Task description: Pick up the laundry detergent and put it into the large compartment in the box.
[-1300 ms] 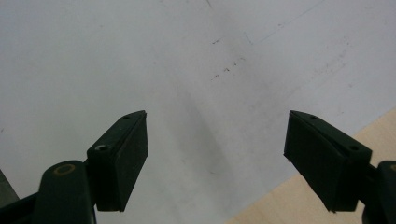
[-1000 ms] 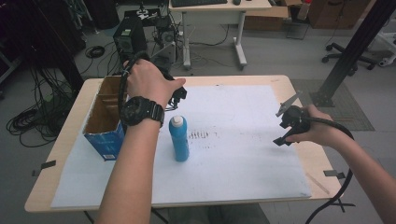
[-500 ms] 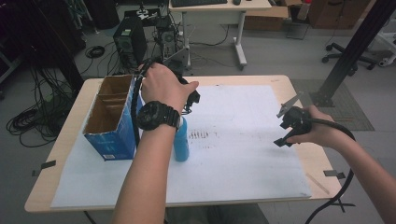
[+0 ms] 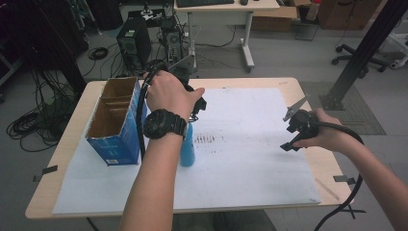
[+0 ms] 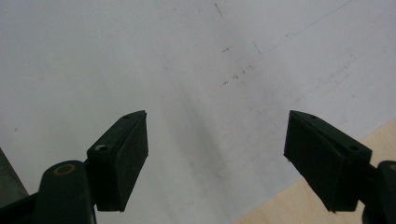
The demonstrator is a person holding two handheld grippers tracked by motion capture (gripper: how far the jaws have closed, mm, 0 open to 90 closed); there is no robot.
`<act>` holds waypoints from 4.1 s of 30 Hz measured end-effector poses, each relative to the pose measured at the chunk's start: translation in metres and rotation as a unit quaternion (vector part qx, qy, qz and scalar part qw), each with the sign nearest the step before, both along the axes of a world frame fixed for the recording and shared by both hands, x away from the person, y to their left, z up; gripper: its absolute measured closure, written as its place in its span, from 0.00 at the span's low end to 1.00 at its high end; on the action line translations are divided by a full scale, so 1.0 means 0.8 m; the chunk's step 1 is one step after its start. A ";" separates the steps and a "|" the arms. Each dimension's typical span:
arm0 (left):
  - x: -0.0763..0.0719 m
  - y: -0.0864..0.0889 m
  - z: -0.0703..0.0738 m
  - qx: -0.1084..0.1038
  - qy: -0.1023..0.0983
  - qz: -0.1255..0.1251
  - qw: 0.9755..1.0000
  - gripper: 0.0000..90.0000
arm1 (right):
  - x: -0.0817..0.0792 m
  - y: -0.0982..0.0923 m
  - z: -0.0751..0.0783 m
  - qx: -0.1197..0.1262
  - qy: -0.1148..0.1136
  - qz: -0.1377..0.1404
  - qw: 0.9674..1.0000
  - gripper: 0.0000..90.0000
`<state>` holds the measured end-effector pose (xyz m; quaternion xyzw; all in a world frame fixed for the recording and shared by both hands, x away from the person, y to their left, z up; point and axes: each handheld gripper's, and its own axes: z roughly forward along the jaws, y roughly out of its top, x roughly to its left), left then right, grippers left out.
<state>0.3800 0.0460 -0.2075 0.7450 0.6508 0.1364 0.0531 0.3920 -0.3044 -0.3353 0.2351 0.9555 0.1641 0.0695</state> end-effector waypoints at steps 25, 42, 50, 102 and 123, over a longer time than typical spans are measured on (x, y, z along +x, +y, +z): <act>0.007 -0.002 -0.031 -0.001 0.025 0.003 1.000 0.08 | 0.004 0.003 -0.011 -0.004 0.006 0.000 1.000 0.24; 0.008 -0.006 -0.044 -0.004 0.037 0.001 0.999 0.09 | 0.003 0.004 -0.014 -0.004 0.007 0.002 1.000 0.24; 0.007 -0.006 -0.046 0.001 0.038 -0.002 0.999 0.09 | 0.002 0.006 -0.015 -0.005 0.007 0.001 1.000 0.24; 0.019 -0.009 -0.102 0.003 0.085 0.045 0.995 0.21 | 0.004 0.010 -0.029 -0.005 0.014 0.010 1.000 0.24; 0.034 -0.001 -0.108 -0.060 0.149 0.062 0.985 0.35 | 0.004 0.007 -0.033 -0.004 0.014 0.010 1.000 0.24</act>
